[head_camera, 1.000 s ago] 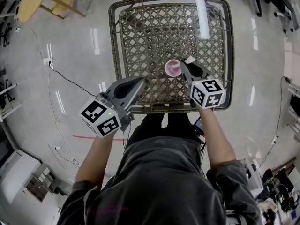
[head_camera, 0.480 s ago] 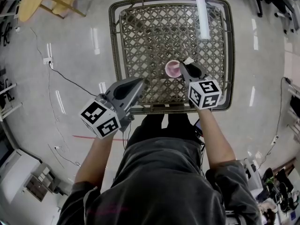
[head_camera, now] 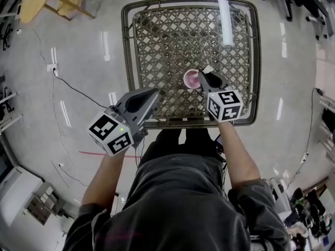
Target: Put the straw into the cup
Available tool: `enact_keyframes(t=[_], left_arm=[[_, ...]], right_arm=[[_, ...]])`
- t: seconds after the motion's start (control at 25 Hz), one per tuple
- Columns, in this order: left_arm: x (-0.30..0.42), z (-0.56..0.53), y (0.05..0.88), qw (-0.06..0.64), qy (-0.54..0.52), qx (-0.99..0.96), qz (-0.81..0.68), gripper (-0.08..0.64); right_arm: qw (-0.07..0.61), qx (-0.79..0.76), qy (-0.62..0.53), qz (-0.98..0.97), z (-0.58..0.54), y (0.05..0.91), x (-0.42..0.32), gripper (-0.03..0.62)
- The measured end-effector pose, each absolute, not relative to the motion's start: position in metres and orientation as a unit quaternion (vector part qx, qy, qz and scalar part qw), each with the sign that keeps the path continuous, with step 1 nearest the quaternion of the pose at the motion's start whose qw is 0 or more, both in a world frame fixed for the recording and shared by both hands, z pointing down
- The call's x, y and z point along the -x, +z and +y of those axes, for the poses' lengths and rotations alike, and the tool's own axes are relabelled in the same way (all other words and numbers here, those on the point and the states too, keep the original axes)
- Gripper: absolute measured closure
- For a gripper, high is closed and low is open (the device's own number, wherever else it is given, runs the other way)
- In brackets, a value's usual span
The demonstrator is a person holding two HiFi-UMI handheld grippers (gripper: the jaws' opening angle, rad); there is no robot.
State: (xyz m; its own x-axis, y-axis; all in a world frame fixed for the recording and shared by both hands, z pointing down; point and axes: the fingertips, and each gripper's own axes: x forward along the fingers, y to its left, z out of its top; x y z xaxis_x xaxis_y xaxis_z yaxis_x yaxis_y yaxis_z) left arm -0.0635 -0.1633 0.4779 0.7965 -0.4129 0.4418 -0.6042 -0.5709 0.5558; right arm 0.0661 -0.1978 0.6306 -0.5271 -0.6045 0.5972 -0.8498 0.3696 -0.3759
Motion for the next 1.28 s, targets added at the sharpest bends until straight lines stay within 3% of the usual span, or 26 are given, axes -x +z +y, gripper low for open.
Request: enact_keyframes(t=[1.28], left_arm=[[0.074, -0.159, 0.462, 0.345, 0.121, -0.883, -0.295, 0.552]], right_arm=[[0.181, -0.464, 0.361, -0.789, -0.199, 0.639, -0.072, 0.546]])
